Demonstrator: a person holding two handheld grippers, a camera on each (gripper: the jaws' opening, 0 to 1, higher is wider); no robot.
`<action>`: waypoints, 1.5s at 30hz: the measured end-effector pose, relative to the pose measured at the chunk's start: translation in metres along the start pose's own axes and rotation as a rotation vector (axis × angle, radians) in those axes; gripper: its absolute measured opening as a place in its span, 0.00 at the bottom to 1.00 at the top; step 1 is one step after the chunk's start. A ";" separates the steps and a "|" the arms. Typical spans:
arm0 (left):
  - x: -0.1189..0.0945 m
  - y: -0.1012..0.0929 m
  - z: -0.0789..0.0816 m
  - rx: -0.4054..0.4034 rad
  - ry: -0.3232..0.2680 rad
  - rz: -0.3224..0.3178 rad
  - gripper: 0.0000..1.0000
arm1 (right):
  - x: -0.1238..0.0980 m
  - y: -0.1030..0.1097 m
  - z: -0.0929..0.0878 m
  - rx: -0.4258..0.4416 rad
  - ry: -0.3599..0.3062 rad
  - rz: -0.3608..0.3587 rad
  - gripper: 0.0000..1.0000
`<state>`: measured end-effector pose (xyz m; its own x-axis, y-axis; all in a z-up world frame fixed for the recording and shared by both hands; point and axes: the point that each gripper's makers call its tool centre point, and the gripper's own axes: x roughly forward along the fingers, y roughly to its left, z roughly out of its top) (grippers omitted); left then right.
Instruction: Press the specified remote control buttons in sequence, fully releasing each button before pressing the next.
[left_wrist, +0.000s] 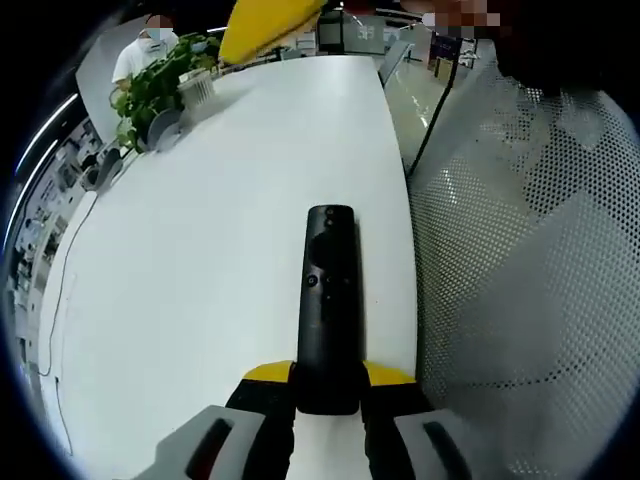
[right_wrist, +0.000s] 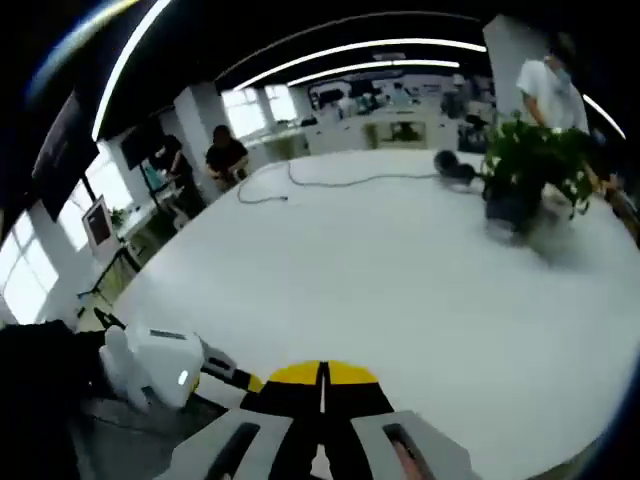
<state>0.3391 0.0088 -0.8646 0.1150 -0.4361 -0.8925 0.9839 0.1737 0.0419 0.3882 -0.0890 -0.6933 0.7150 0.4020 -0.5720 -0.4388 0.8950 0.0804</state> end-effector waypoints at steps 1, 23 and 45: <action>0.000 0.000 0.000 -0.004 0.004 0.000 0.25 | -0.009 -0.005 0.005 -0.023 -0.032 -0.028 0.01; 0.002 0.005 0.000 -0.039 0.073 -0.025 0.24 | -0.076 -0.071 -0.025 -0.072 -0.160 -0.220 0.50; 0.000 0.042 -0.008 -0.055 0.154 -0.018 0.24 | -0.063 -0.061 -0.039 -0.062 -0.193 -0.268 0.46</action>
<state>0.3794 0.0238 -0.8662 0.0705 -0.2999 -0.9514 0.9761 0.2171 0.0039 0.3488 -0.1767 -0.6944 0.8966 0.1885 -0.4007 -0.2493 0.9627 -0.1050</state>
